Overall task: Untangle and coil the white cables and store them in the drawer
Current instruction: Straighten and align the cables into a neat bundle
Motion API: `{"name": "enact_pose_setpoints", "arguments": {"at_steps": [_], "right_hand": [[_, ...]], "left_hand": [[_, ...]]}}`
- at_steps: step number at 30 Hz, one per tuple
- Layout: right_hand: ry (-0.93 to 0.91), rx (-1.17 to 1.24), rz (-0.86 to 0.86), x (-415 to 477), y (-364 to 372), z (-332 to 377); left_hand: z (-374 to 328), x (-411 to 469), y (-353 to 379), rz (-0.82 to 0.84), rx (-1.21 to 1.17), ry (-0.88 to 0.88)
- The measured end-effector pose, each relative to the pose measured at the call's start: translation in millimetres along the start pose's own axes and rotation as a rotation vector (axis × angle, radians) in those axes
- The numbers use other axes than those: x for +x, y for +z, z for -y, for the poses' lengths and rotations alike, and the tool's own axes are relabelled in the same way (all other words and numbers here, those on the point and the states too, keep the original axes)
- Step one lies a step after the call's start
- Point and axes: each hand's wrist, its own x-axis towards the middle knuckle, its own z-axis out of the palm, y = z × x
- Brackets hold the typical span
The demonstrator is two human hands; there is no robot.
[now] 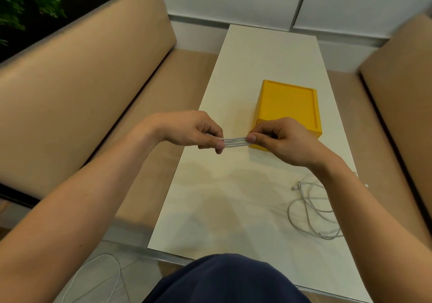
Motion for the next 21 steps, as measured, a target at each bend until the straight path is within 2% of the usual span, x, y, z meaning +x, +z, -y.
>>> {"name": "enact_pose_setpoints", "arguments": {"at_steps": [3,9,13,15,17,19,21], "right_hand": [[0.019,-0.046,0.097,0,0,3],[-0.015,-0.093,0.020,4,11,-1],[-0.013,-0.108,0.047,2,19,-3],[-0.002,-0.103,0.033,0,18,-5],[0.007,-0.093,0.018,0,17,-7],[0.015,-0.105,0.009,-1,17,-6],[0.056,-0.121,0.031,-2,19,-8]], "left_hand": [[5,1,-2,0.026,0.016,0.010],[10,6,8,0.074,-0.043,-0.030],[1,17,21,0.113,0.092,-0.046],[-4,22,27,0.105,-0.035,0.008],[-5,25,36,0.022,-0.150,0.051],[-2,27,43,-0.042,-0.234,0.051],[2,27,46,-0.032,-0.284,0.040]]}}
